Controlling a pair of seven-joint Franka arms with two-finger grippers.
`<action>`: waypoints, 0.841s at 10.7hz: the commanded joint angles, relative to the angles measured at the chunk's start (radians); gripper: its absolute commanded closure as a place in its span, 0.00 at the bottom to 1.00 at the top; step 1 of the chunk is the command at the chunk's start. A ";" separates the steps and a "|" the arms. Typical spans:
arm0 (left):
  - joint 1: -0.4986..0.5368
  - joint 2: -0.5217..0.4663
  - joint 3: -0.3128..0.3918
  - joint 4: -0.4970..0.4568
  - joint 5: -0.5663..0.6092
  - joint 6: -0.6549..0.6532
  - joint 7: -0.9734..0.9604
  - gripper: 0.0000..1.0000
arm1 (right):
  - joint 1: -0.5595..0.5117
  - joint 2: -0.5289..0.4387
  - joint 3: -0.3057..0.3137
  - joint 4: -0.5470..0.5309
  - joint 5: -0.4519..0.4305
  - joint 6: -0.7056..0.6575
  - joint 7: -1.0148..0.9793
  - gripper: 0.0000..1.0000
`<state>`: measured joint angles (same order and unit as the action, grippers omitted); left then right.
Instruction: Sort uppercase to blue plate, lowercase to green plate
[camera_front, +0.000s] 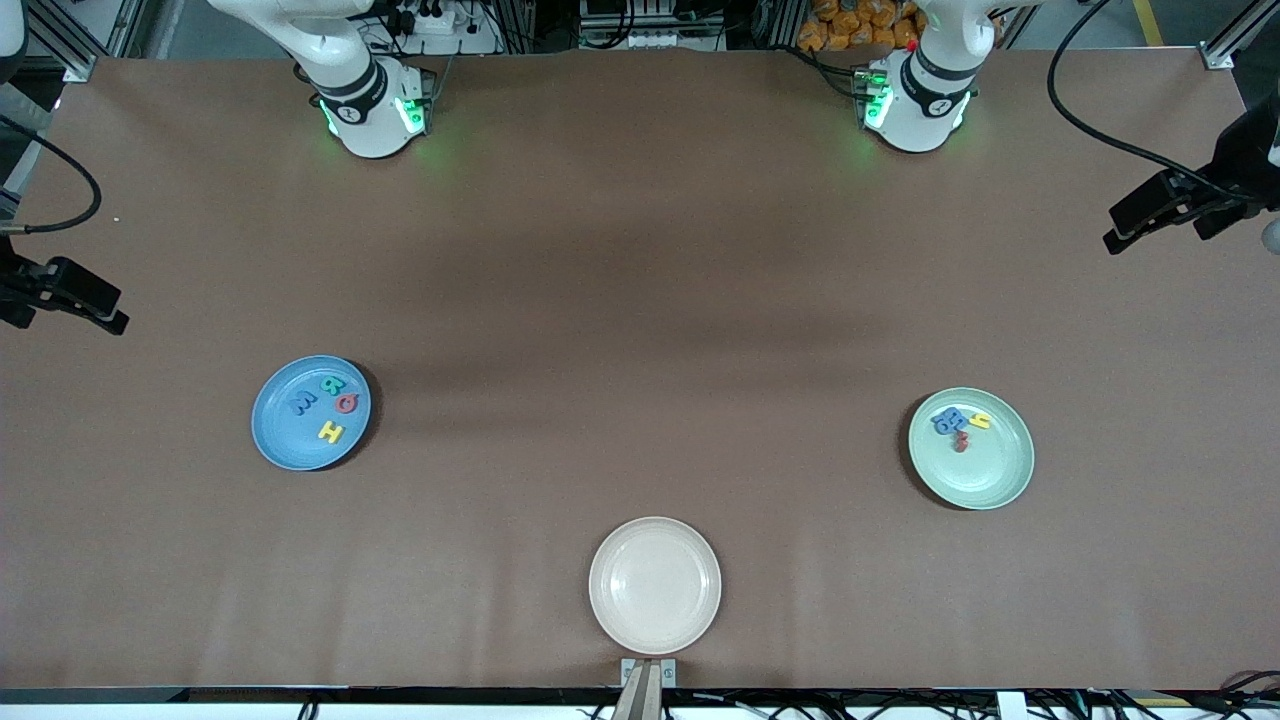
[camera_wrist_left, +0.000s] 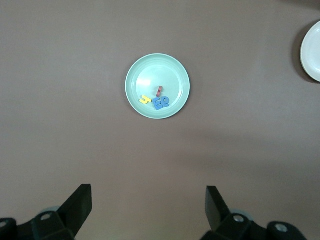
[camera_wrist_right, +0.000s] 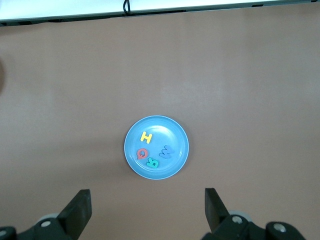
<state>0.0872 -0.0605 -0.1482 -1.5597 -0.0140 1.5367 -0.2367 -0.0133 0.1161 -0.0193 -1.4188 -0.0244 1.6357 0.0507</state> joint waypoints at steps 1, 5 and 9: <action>0.022 -0.051 -0.016 -0.051 -0.026 0.007 -0.026 0.00 | -0.016 -0.007 0.015 -0.009 0.011 0.007 0.006 0.00; 0.023 -0.067 -0.059 -0.057 -0.007 -0.001 -0.047 0.00 | -0.019 -0.009 0.015 -0.009 0.011 0.006 -0.002 0.00; -0.001 -0.068 0.039 -0.046 -0.001 -0.001 -0.021 0.00 | -0.020 -0.010 0.013 -0.008 0.011 0.007 -0.003 0.00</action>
<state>0.0956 -0.1094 -0.1748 -1.5928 -0.0129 1.5367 -0.2782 -0.0138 0.1160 -0.0200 -1.4196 -0.0244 1.6364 0.0505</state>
